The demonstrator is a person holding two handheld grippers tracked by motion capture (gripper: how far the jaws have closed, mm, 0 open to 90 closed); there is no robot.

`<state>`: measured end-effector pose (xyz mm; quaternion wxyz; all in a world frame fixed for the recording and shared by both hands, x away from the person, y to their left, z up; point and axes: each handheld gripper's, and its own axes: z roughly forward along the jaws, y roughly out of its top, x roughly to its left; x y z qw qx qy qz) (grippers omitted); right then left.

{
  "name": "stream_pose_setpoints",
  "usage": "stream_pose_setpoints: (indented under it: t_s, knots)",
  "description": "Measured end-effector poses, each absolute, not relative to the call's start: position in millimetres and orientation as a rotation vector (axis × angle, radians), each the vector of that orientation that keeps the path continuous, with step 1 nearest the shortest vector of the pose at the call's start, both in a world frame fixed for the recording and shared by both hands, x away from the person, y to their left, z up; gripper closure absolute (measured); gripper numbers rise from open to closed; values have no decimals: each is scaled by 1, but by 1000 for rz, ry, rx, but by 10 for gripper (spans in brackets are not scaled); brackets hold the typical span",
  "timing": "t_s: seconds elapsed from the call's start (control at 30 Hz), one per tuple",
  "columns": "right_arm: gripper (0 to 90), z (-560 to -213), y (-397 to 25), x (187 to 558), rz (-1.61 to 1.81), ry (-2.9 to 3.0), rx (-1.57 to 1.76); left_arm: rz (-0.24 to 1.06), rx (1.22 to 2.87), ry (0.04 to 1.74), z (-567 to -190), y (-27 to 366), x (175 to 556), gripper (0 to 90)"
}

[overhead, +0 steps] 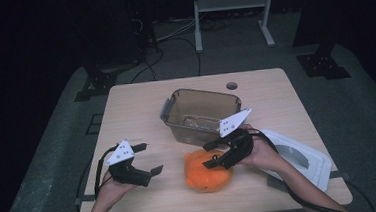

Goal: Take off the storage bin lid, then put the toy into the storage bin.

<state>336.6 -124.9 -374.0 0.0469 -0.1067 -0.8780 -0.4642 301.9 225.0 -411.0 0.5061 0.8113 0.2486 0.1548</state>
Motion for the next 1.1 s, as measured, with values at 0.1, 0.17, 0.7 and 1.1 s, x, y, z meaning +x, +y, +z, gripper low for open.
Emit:
stream_pose_setpoints:
  t_s: [0.1, 0.17, 0.7, 1.1]
  knots:
    - [365, -378, -122, 338, -1409, -2687, -319, 377, 1959, 600, -411, 225, 301, 27]
    - [365, -379, -120, 338, -1408, -2687, -320, 379, 1959, 601, -410, 225, 301, 27]
    - [364, -383, -116, 337, -1403, -2696, -313, 376, 1958, 598, -410, 224, 300, 27]
    - [365, -386, -114, 338, -1383, -2723, -304, 373, 1957, 595, -410, 224, 299, 27]
